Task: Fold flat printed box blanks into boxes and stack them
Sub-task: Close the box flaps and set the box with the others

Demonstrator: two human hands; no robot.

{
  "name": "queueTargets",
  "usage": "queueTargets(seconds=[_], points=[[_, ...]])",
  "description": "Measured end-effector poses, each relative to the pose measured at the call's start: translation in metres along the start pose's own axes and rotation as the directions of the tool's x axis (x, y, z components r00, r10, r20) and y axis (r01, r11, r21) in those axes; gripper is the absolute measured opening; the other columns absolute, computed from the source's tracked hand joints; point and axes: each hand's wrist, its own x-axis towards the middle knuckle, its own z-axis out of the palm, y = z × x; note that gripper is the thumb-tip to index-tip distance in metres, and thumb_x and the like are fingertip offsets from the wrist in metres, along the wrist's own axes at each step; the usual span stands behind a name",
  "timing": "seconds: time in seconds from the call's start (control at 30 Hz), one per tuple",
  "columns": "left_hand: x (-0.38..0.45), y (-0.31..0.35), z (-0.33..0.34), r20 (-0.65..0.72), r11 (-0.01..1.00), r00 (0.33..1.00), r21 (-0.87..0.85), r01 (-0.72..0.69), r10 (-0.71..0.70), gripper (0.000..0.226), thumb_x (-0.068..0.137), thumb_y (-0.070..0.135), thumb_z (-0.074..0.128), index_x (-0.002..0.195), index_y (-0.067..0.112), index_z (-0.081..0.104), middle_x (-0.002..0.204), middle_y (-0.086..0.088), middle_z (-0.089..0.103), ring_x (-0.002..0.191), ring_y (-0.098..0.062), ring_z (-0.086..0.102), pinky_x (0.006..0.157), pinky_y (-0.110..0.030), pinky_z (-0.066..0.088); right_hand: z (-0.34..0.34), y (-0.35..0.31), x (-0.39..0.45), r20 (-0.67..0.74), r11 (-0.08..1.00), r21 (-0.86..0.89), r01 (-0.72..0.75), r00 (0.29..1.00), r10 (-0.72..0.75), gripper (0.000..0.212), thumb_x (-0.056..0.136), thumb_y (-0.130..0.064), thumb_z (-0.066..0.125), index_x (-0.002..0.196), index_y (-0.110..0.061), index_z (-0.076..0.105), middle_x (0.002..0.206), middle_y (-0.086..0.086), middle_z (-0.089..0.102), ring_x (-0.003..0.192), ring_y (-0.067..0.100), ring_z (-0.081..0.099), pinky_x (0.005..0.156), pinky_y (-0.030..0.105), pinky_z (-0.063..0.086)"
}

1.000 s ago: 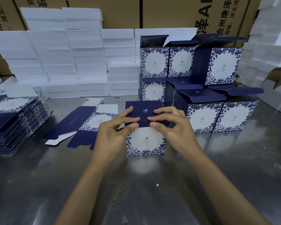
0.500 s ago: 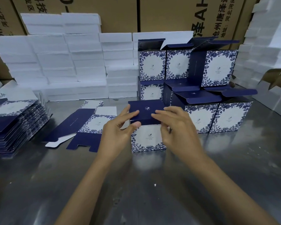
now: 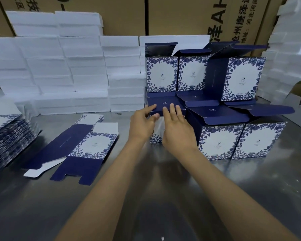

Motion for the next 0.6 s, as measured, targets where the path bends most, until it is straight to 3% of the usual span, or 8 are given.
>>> queueTargets(seconds=[0.1,0.33,0.4,0.47,0.5,0.6], points=[[0.015,-0.004,0.006,0.006,1.0,1.0,-0.017,0.007,-0.007,0.041,0.091,0.01,0.07,0.132,0.012,0.064,0.133,-0.014,0.064,0.12,-0.021,0.062,0.106,-0.039,0.048,0.007,0.007,0.014,0.001,1.0,0.019,-0.004,1.0,0.004,0.081,0.095,-0.009,0.052,0.161,-0.011,0.005,0.17,0.013,-0.004,0.157,0.027,-0.005,0.12,0.039,0.026],[0.026,-0.01,0.013,0.007,1.0,1.0,0.0,0.022,-0.022,0.046,0.094,0.014,0.067,0.139,0.02,0.058,0.135,-0.004,0.063,0.119,-0.014,0.06,0.107,-0.035,0.046,0.02,0.01,0.023,0.017,1.0,0.01,-0.013,1.0,0.013,0.091,0.096,-0.016,0.054,0.161,-0.012,-0.009,0.168,0.013,-0.018,0.156,0.026,-0.016,0.125,0.039,0.012],[0.021,-0.013,0.011,0.05,1.0,0.999,-0.015,0.009,-0.008,0.058,0.095,0.011,0.064,0.148,0.024,0.046,0.134,0.004,0.061,0.112,-0.002,0.06,0.105,-0.027,0.046,0.022,0.007,0.016,0.007,1.0,0.01,-0.016,1.0,0.016,0.095,0.094,-0.019,0.056,0.16,-0.011,-0.013,0.167,0.014,-0.021,0.155,0.026,-0.02,0.127,0.04,0.004],[0.012,-0.02,0.006,0.11,0.999,0.994,-0.05,-0.003,0.008,0.074,0.095,0.008,0.064,0.155,0.029,0.029,0.137,0.015,0.053,0.106,0.023,0.051,0.098,-0.008,0.043,0.023,0.002,0.005,-0.012,0.999,0.028,-0.022,1.0,0.022,0.098,0.093,-0.019,0.055,0.159,-0.01,-0.017,0.166,0.014,-0.025,0.154,0.027,-0.023,0.128,0.042,-0.001],[0.005,-0.024,0.002,0.125,0.999,0.992,-0.036,0.005,-0.001,0.079,0.094,0.009,0.065,0.157,0.032,0.023,0.14,0.016,0.05,0.108,0.025,0.046,0.095,-0.006,0.04,0.024,-0.002,-0.003,-0.027,0.999,0.043,-0.021,0.999,0.022,0.099,0.093,-0.018,0.055,0.159,-0.01,-0.018,0.165,0.015,-0.027,0.154,0.027,-0.024,0.127,0.043,-0.003],[-0.017,-0.031,-0.014,0.1,0.996,0.993,0.075,0.057,-0.064,0.074,0.097,0.011,0.06,0.157,0.033,0.021,0.153,-0.001,0.045,0.132,-0.012,0.049,0.107,-0.027,0.04,0.027,-0.019,-0.026,-0.076,0.993,0.119,-0.029,0.996,0.038,0.092,0.091,-0.016,0.05,0.161,-0.016,-0.009,0.166,0.01,-0.026,0.155,0.025,-0.021,0.127,0.046,-0.001]])
